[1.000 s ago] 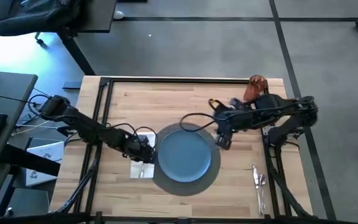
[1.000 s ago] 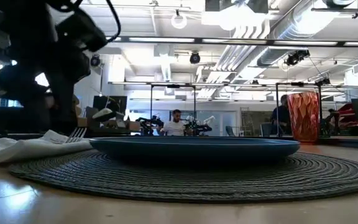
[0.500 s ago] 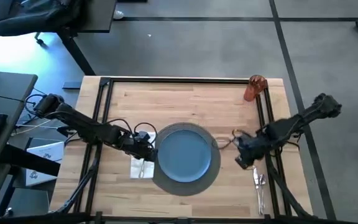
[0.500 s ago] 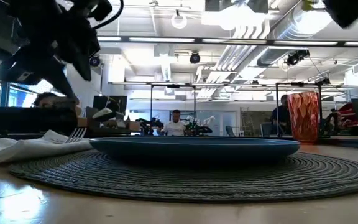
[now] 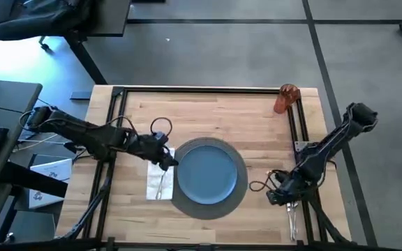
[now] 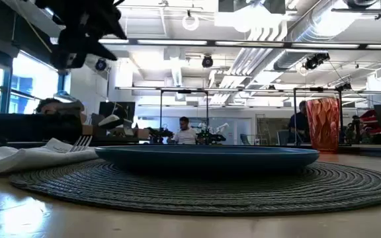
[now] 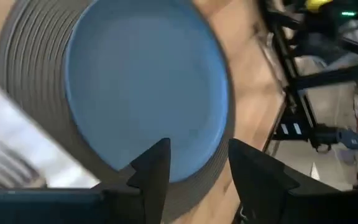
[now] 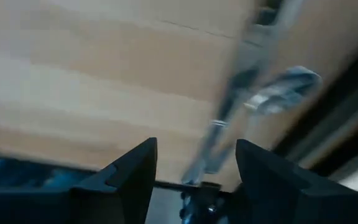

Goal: Set table place
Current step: Put the silver table knife on the table mat to the right side of the blue plate

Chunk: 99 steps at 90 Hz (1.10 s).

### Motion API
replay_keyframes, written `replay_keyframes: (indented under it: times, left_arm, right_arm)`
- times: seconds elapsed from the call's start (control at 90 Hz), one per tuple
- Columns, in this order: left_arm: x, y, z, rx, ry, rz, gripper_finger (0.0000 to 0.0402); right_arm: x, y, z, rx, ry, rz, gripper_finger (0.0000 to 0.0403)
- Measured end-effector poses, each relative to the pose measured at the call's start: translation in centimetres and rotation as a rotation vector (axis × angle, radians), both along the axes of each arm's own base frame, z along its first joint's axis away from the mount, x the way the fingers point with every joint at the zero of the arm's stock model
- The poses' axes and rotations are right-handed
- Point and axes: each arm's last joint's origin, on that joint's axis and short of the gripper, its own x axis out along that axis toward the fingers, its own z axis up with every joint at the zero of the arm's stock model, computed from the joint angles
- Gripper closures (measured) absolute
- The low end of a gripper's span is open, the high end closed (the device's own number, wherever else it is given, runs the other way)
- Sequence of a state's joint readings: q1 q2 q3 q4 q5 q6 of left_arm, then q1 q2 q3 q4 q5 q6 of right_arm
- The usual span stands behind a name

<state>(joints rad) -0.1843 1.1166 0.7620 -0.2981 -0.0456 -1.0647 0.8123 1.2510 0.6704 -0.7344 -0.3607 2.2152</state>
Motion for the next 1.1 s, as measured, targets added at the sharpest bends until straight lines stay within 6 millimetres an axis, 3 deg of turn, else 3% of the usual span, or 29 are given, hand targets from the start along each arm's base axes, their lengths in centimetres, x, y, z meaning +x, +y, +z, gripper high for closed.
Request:
replay_keyframes:
  times: [0.2, 0.489, 0.9, 1.1]
  left_arm:
    - [0.0, 0.7, 0.3, 0.047, -0.033, -0.136, 0.0255]
    - [0.0, 0.6, 0.3, 0.025, -0.035, -0.198, 0.0255]
    - [0.0, 0.8, 0.4, 0.014, -0.028, -0.095, 0.0255]
    - [0.0, 0.8, 0.3, 0.018, -0.027, -0.073, 0.0255]
  right_arm:
    - [-0.9, 1.7, -1.7, -0.019, 0.177, -0.009, 0.0199]
    - [-0.6, 2.9, -4.2, -0.082, 0.216, 0.034, 0.0203]
    - [-0.6, 3.2, -5.6, -0.095, 0.289, 0.079, 0.0306]
    - [0.2, 2.6, -5.7, -0.107, 0.264, 0.050, 0.0333]
